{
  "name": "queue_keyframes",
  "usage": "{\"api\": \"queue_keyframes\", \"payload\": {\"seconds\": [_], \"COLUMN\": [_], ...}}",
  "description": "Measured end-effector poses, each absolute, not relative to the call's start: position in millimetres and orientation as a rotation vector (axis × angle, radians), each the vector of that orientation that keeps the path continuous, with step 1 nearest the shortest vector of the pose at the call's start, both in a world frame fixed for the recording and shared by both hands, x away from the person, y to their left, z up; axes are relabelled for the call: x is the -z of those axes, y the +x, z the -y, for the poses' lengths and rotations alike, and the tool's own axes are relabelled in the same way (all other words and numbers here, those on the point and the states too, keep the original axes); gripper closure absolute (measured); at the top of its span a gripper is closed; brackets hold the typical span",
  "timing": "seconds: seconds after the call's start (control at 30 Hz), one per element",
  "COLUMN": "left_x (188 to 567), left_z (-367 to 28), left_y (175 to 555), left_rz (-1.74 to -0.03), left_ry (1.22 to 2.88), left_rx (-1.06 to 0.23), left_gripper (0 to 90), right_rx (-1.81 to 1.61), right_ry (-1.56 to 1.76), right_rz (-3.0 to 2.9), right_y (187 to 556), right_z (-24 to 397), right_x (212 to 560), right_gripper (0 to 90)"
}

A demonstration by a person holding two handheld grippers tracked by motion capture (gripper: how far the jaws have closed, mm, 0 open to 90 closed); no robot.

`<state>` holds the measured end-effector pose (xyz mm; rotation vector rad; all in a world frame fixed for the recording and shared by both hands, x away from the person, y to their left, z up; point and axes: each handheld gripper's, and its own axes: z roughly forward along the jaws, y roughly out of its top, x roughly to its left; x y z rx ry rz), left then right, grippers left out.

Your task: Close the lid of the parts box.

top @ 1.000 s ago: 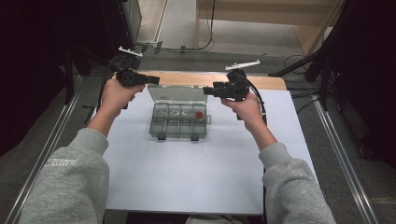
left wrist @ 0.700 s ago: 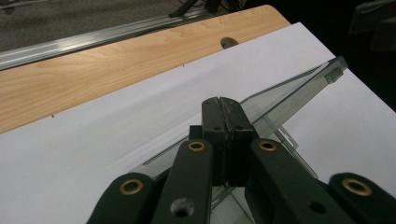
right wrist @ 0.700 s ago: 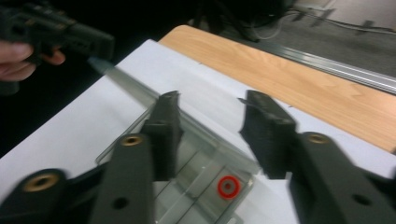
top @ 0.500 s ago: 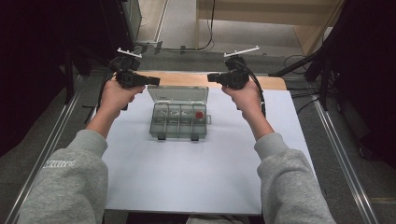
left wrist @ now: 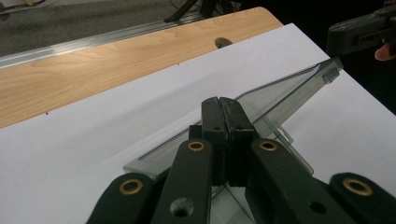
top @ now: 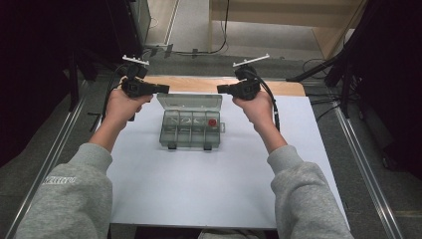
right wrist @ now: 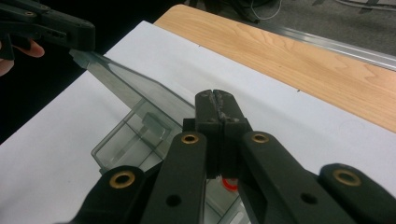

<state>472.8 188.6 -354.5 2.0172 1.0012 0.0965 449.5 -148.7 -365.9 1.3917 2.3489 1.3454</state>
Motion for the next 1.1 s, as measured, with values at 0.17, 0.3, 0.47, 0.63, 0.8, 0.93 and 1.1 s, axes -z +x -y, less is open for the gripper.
{"api": "queue_keyframes", "payload": {"seconds": [0.17,0.3,0.47,0.63,0.8,0.93,1.1], "left_x": [357,357,359,360,362,367,369], "left_z": [-188,-188,-191,-194,-195,-195,-197], "left_y": [470,467,465,463,457,455,452], "left_rz": [-0.987,-0.980,-0.971,-0.967,-0.959,-0.956,-0.952], "left_ry": [2.022,2.018,2.002,1.985,2.004,2.031,2.012], "left_rx": [-0.095,-0.100,-0.085,-0.068,-0.081,-0.103,-0.087], "left_gripper": [89.3,89.3,89.2,89.2,89.1,89.1,89.2], "right_rx": [-1.349,-1.364,-1.368,-1.370,-1.380,-1.348,-1.363], "right_ry": [1.395,1.389,1.374,1.359,1.347,1.333,1.318], "right_rz": [-2.347,-2.348,-2.353,-2.356,-2.360,-2.373,-2.380], "right_y": [446,442,439,435,431,428,424], "right_z": [152,154,154,154,154,152,150], "right_x": [373,375,375,375,375,378,381], "right_gripper": [90.0,90.0,90.0,90.0,90.0,90.0,90.0]}}
